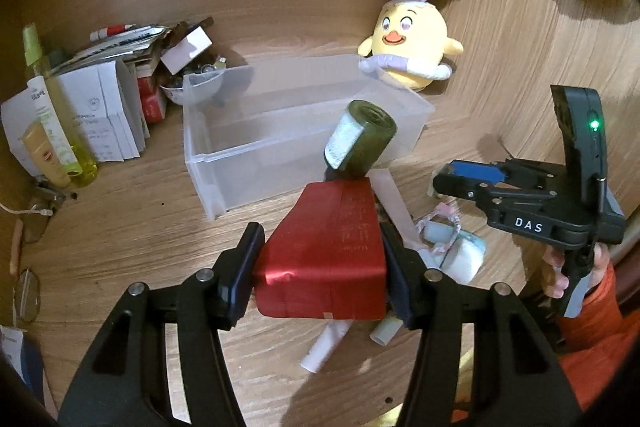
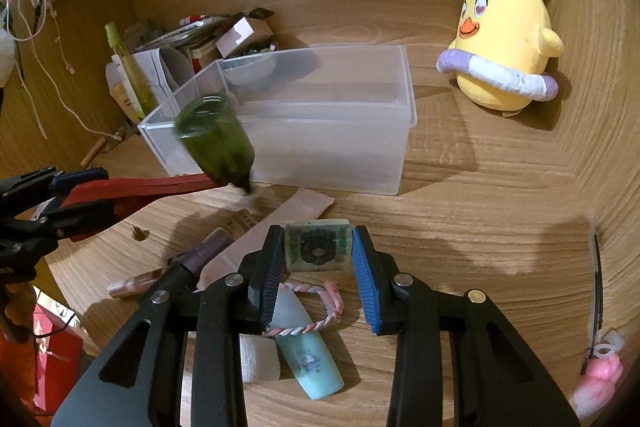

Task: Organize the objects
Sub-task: 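Carry the red packet into the clear box with the left gripper while the right carries the square packet there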

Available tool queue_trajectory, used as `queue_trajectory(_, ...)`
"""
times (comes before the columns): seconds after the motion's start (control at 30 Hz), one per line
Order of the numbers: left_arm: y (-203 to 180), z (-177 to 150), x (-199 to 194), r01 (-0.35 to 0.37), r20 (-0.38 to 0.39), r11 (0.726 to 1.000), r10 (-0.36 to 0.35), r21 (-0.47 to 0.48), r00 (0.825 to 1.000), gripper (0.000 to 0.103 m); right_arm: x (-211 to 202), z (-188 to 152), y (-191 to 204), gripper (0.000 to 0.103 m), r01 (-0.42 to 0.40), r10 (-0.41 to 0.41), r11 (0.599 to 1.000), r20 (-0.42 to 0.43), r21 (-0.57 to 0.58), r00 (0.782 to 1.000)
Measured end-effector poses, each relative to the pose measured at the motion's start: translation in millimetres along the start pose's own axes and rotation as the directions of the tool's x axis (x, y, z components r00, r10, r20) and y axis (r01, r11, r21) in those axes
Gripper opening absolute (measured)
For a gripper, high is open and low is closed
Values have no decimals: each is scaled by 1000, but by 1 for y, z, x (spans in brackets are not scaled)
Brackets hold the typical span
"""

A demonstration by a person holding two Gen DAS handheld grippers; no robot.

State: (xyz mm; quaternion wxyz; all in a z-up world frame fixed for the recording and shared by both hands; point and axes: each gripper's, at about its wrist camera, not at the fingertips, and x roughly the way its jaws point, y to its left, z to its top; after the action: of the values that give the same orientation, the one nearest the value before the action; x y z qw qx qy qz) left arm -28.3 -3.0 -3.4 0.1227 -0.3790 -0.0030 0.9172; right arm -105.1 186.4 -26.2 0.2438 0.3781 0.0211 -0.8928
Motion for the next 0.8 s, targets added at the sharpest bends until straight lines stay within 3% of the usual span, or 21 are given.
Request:
queue_trajectory(0.37, 3, 2, -25, -23, 62, 1000, 24, -12, 998, 56, -5, 9, 5, 31, -16, 17, 1000, 39, -19, 999)
queue_trajectory(0.8, 5, -15, -12, -81, -21, 996, 80, -26, 997, 56, 12, 8, 4, 31, -54, 54, 998, 7, -22, 999)
